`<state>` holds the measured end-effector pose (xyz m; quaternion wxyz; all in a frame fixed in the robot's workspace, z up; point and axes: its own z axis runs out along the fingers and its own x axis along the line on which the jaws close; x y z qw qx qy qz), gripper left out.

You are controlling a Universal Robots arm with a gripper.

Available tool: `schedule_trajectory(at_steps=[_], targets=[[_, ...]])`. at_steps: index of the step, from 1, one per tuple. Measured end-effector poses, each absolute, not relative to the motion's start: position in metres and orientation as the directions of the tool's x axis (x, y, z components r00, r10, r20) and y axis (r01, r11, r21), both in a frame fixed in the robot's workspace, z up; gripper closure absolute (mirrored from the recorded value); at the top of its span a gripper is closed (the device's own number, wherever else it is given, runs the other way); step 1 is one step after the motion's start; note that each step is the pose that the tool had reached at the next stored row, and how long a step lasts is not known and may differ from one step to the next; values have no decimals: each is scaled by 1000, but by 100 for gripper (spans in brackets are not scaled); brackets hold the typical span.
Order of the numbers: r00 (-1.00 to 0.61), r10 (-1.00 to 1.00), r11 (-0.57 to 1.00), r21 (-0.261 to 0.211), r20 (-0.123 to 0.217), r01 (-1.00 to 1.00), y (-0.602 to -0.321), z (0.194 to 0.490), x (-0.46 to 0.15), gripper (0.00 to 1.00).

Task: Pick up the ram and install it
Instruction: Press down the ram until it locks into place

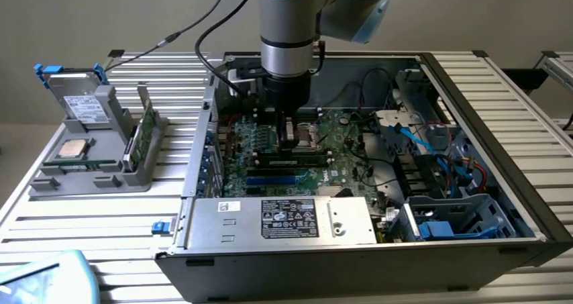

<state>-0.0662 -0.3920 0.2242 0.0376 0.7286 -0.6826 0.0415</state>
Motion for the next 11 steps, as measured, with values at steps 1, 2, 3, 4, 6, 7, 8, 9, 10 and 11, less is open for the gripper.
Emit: schedule_trajectory(at_steps=[1,2,3,4,6,7,8,9,10,11], targets=[[65,-992,-65,-2,112,-998,-392,224,-66,90],[64,-992,-65,-3,110,-998,-392,225,-66,90],[64,-992,-65,-4,109,-998,-392,227,-66,90],[64,-992,-65,-3,111,-998,-392,230,-66,90],[64,-992,-65,-2,111,-998,-392,237,-66,90],[65,-992,-65,-1,111,-998,-392,240,-65,90],[65,-992,-65,0,111,-998,-392,242,-65,90],[65,-992,-65,1,111,-998,-392,245,-63,90],[65,-992,-65,2,111,-998,-392,247,-60,90],[65,-992,-65,3,111,-998,-392,248,-58,90]])
